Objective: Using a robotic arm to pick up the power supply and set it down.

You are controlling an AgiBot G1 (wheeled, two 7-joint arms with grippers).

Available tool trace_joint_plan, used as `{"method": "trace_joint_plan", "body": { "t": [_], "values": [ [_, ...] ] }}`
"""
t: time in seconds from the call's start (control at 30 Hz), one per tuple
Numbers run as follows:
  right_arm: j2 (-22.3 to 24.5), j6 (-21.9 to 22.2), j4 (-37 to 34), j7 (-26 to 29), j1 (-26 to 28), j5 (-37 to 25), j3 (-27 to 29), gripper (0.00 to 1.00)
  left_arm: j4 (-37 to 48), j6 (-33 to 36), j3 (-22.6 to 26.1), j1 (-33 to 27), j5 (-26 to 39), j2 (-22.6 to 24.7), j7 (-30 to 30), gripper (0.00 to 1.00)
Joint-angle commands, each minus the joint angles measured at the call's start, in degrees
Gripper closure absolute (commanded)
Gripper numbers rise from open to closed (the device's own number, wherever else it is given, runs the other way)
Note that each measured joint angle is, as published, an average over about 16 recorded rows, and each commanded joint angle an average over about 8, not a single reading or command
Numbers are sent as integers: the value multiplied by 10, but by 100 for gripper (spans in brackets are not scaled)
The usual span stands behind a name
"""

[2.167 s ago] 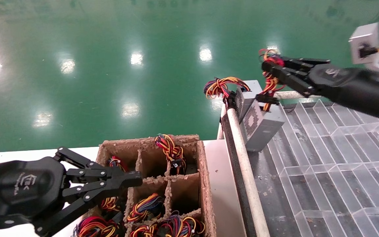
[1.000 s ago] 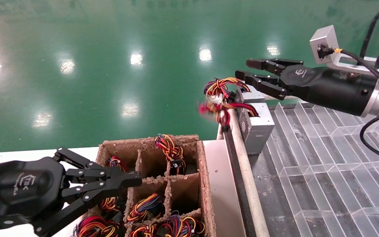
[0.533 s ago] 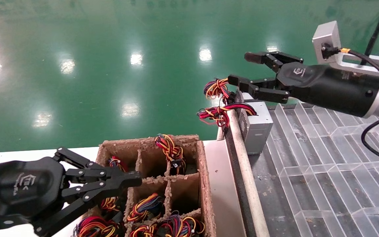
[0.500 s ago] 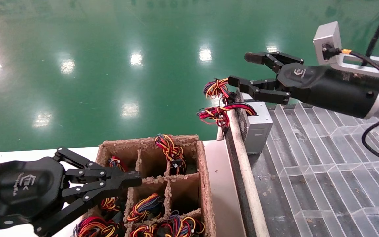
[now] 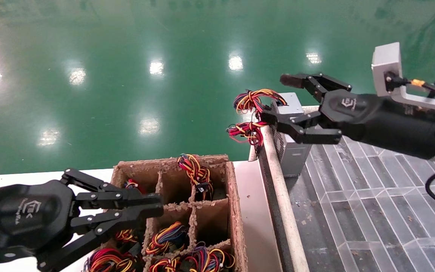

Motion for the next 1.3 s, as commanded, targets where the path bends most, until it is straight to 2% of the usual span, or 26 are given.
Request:
{"method": "trace_joint_plan", "body": {
  "t": [0.03, 1.07, 1.3],
  "values": [
    [6, 0, 22, 9, -13, 2, 7, 0, 0, 0, 0, 0, 0, 0, 0, 0],
    [111, 1, 386, 150, -225, 41, 125, 0, 0, 0, 0, 0, 0, 0, 0, 0],
    [128, 0, 444, 171, -259, 48, 144, 0, 0, 0, 0, 0, 0, 0, 0, 0]
  ]
}}
